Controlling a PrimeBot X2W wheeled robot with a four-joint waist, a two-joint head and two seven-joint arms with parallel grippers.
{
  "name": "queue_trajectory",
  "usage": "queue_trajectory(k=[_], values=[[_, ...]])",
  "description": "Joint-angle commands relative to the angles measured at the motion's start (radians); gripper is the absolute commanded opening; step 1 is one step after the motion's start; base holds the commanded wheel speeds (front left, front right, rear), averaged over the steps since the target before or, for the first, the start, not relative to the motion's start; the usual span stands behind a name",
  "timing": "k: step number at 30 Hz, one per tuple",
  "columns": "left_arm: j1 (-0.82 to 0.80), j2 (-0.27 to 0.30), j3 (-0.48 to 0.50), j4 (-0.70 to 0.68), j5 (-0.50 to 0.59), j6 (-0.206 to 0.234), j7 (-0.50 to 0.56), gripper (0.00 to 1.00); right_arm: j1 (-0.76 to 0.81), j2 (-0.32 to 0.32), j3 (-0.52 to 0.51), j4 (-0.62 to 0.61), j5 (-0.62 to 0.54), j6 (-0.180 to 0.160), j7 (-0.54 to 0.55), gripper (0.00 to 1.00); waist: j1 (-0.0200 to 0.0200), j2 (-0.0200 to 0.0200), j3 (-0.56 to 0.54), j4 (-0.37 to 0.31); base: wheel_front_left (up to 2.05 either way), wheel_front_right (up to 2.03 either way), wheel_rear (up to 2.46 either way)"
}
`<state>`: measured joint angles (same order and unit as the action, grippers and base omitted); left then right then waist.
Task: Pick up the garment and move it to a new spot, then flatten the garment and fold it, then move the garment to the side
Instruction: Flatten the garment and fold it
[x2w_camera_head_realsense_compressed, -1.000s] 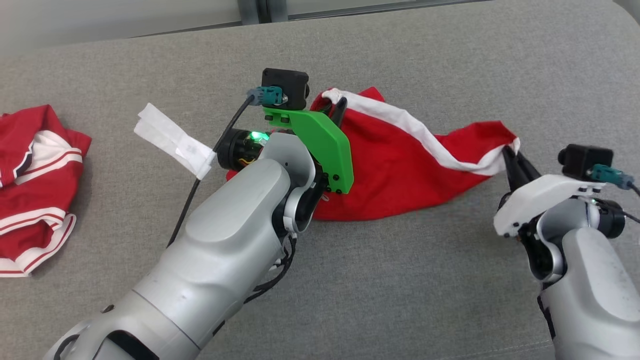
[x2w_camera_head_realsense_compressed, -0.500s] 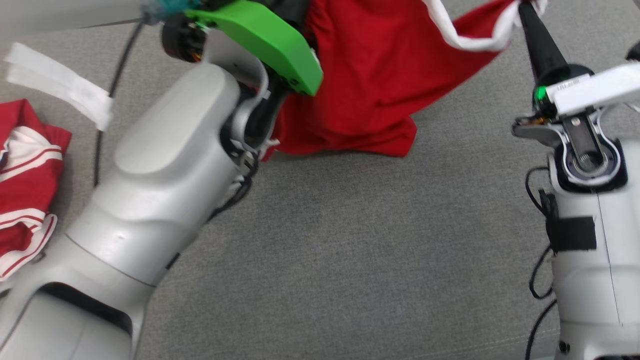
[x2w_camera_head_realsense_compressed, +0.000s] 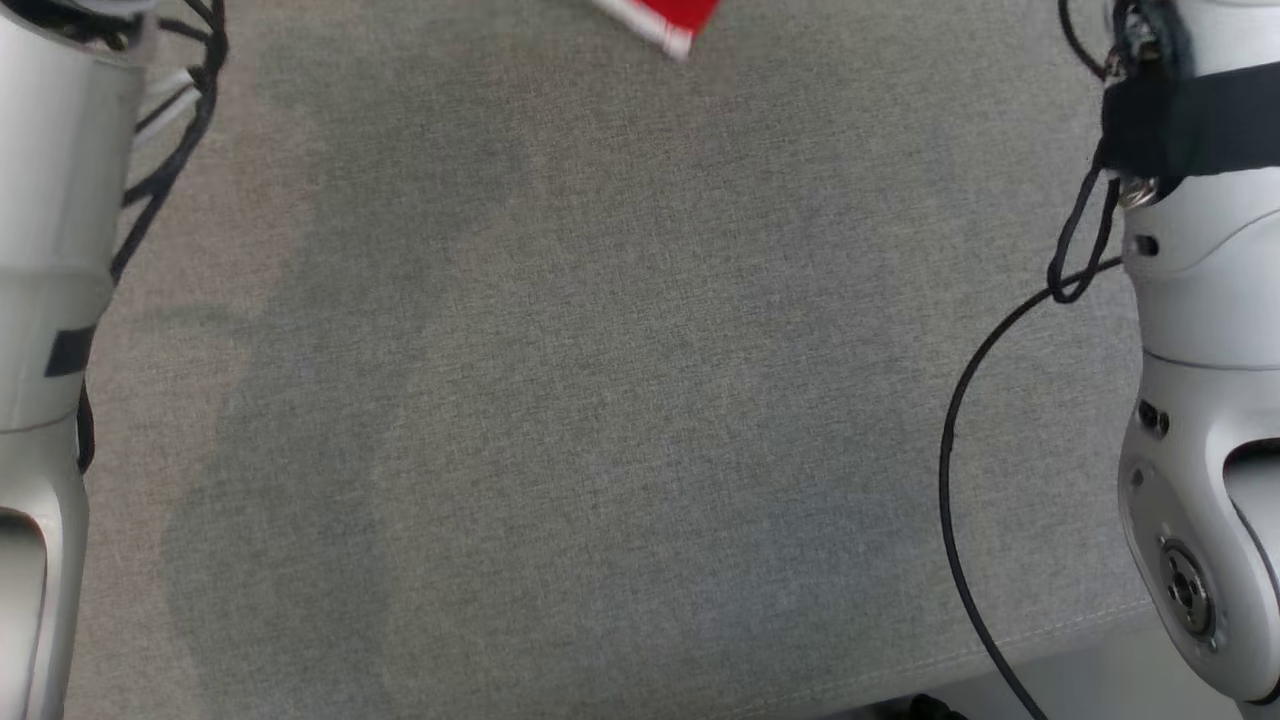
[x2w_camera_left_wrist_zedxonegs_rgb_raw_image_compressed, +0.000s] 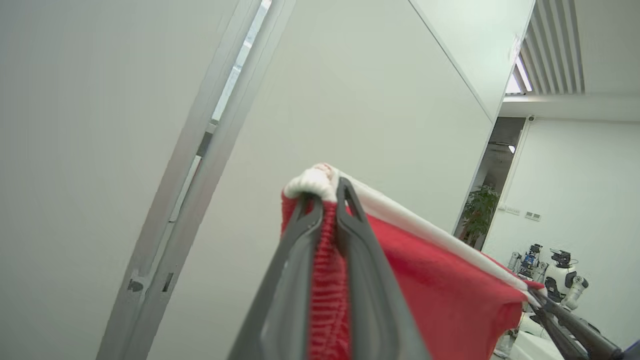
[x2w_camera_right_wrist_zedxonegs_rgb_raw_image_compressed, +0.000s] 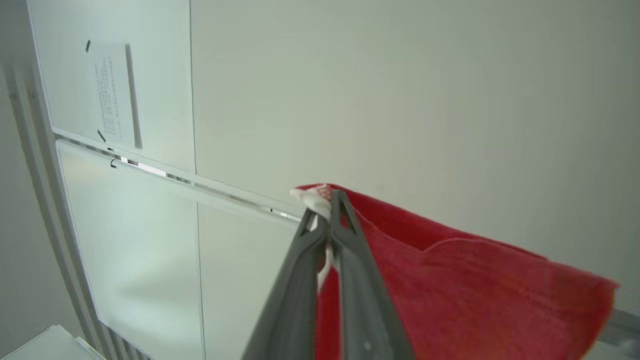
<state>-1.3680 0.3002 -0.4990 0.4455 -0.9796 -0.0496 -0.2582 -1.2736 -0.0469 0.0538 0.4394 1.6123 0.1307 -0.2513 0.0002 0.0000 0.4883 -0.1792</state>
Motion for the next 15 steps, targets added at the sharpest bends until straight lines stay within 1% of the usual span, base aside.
queue_trajectory(k=[1,4,6,7,9,12,15], values=[[0.001,-0.001,0.07,-0.044,0.022,-0.015,-0.009,0.0,0.011,-0.007,-0.018,-0.036,-0.036,0.0,-0.012,0.0,-0.0002,0.0,0.03,0.012,0.0,0.0,0.0],[0.079,-0.027,0.188,-0.125,0.099,-0.045,-0.008,0.0,0.04,-0.01,-0.08,-0.141,-0.078,0.0,-0.017,0.0,-0.0002,0.0,0.038,0.033,0.0,0.0,0.0],[0.13,-0.052,0.236,-0.158,0.139,-0.061,-0.009,0.0,0.075,-0.01,-0.103,-0.178,-0.091,-0.001,-0.018,0.0,-0.0002,0.0,0.04,0.046,0.0,0.0,0.0],[0.159,-0.062,0.251,-0.165,0.153,-0.067,-0.009,0.0,0.096,-0.01,-0.098,-0.184,-0.101,-0.001,-0.018,0.0,-0.0002,0.0,0.038,0.051,0.0,0.0,0.0],[0.229,-0.083,0.261,-0.172,0.168,-0.075,-0.009,0.0,0.14,-0.009,-0.063,-0.177,-0.134,-0.001,-0.018,0.0,-0.0002,0.0,0.033,0.059,0.0,0.0,0.0],[0.341,-0.106,0.23,-0.192,0.183,-0.081,-0.008,0.0,0.228,-0.034,-0.01,-0.142,-0.168,0.0,0.016,0.0,-0.0002,0.0,0.017,0.072,0.0,0.0,0.0],[0.462,-0.103,0.203,-0.214,0.159,-0.081,-0.008,0.0,0.326,-0.066,0.03,-0.119,-0.189,0.0,0.06,0.0,-0.0002,0.0,-0.01,0.081,0.0,0.0,0.0]])
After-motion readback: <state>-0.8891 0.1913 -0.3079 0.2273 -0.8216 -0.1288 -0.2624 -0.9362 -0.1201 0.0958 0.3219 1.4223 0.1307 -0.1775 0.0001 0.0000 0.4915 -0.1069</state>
